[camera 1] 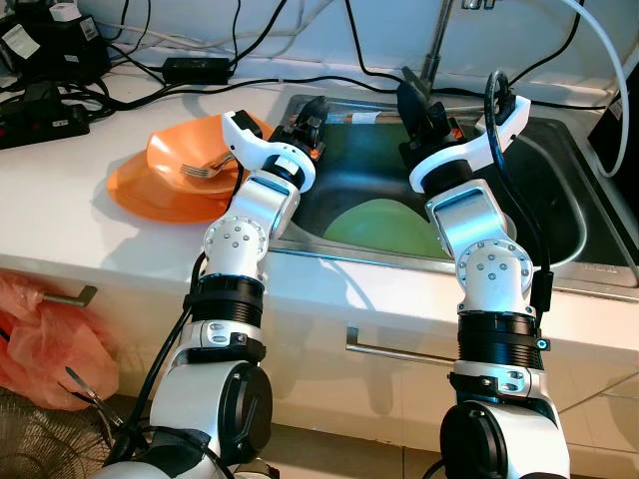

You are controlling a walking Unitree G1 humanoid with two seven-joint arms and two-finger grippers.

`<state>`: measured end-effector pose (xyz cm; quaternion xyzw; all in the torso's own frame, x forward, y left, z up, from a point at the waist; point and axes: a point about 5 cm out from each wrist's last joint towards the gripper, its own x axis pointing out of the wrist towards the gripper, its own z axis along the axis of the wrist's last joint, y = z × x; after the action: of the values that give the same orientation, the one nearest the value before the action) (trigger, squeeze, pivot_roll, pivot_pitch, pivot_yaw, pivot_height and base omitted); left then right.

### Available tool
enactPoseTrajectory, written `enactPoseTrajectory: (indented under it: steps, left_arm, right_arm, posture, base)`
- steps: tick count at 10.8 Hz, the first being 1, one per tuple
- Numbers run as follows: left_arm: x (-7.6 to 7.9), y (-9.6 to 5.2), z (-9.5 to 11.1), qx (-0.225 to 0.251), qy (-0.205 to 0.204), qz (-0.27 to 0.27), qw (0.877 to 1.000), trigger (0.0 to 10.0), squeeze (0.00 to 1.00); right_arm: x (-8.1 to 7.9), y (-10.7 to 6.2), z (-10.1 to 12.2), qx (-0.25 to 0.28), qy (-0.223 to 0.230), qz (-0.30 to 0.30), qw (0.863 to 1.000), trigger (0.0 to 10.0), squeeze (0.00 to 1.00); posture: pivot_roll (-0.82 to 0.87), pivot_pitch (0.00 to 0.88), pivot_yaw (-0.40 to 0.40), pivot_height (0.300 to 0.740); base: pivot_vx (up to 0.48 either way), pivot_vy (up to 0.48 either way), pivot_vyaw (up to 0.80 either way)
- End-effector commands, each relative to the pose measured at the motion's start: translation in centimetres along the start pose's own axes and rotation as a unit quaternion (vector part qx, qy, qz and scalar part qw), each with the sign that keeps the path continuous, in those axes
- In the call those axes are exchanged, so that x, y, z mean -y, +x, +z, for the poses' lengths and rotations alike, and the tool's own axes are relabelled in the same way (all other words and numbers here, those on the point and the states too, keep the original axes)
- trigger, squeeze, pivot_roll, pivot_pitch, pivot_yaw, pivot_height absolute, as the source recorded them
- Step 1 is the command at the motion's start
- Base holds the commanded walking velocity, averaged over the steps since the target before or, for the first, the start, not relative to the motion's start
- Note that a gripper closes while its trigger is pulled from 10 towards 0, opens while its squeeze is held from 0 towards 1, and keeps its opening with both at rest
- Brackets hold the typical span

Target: Kitchen organization

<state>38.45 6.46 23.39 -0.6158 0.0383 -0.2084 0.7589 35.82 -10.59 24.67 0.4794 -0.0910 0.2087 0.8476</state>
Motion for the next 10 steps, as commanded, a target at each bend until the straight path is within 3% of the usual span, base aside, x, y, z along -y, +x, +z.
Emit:
enactPoseTrajectory:
  steps: [1,10]
  left_arm:
    - [0.05,-0.2,-7.19,-0.06,-0.09,-0.003,0.994,10.0,1.0]
    - [0.05,-0.2,-7.19,-0.06,-0.09,-0.003,0.994,10.0,1.0]
  right_arm:
    - [0.27,0.03,-0.32,-0.009,-0.007,-0.014,1.0,0.0,0.0]
    - [0.27,0.03,-0.32,-0.009,-0.007,-0.014,1.0,0.0,0.0]
  posture:
    - [0.07,0.034,0.027,0.74]
    - [0.07,0.034,0.027,0.74]
  base:
    - [0.0,0.0,0.0]
    - [0.0,0.0,0.0]
